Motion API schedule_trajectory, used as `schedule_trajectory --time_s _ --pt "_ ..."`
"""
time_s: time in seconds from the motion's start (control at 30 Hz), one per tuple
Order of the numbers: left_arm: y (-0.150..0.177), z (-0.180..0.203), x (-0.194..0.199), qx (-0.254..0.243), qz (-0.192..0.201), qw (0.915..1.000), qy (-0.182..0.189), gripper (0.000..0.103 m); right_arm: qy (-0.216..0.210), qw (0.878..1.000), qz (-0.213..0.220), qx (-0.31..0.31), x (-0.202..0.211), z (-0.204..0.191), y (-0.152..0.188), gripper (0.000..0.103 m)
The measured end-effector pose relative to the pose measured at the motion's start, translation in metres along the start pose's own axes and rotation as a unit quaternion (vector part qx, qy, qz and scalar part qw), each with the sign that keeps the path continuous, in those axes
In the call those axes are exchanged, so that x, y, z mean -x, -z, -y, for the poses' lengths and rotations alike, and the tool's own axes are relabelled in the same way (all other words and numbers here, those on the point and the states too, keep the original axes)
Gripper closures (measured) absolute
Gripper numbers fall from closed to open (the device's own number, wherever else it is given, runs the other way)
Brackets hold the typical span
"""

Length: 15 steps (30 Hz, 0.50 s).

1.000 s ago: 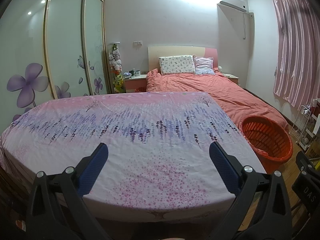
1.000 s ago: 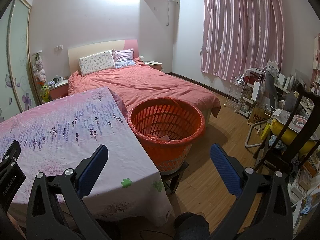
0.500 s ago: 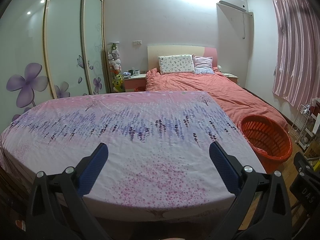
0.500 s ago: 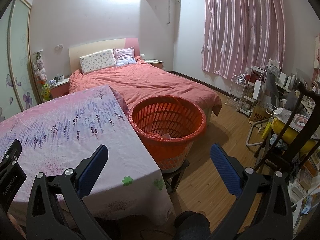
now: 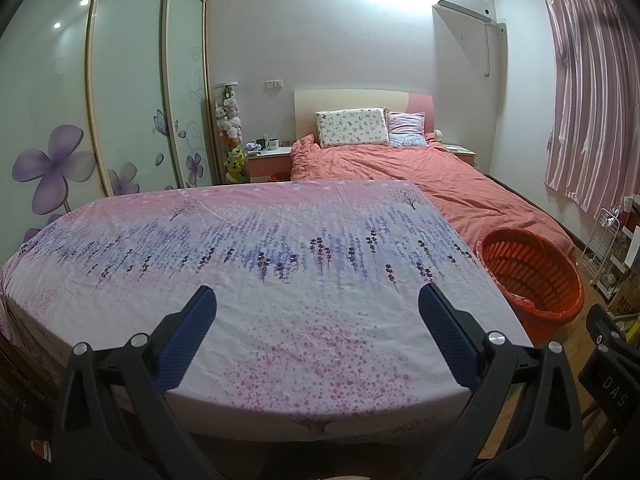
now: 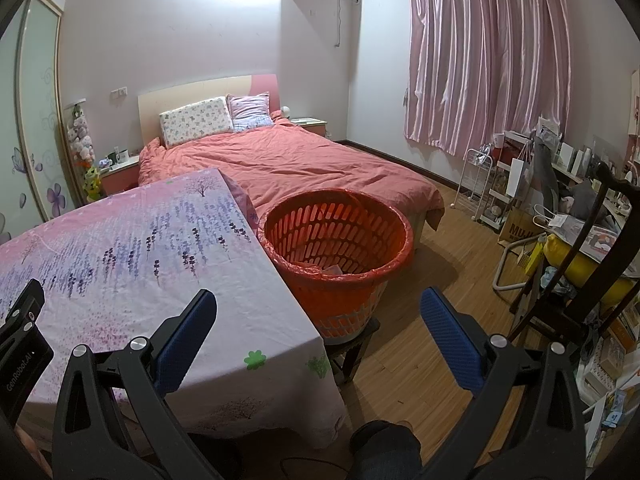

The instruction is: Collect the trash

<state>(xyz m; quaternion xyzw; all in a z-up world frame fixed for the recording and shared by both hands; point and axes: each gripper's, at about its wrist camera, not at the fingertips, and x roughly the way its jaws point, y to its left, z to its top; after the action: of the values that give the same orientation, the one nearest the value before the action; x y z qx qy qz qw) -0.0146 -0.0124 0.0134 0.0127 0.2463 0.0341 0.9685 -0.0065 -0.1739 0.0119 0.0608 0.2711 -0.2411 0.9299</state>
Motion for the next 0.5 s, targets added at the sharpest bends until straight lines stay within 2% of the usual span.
schedule_trajectory --time_s 0.5 --pt "0.0013 0.0014 -0.0008 0.0 -0.001 1.0 0.001 0.004 0.0 1.0 0.0 0.0 -0.0002 0.0004 -0.0006 0.002"
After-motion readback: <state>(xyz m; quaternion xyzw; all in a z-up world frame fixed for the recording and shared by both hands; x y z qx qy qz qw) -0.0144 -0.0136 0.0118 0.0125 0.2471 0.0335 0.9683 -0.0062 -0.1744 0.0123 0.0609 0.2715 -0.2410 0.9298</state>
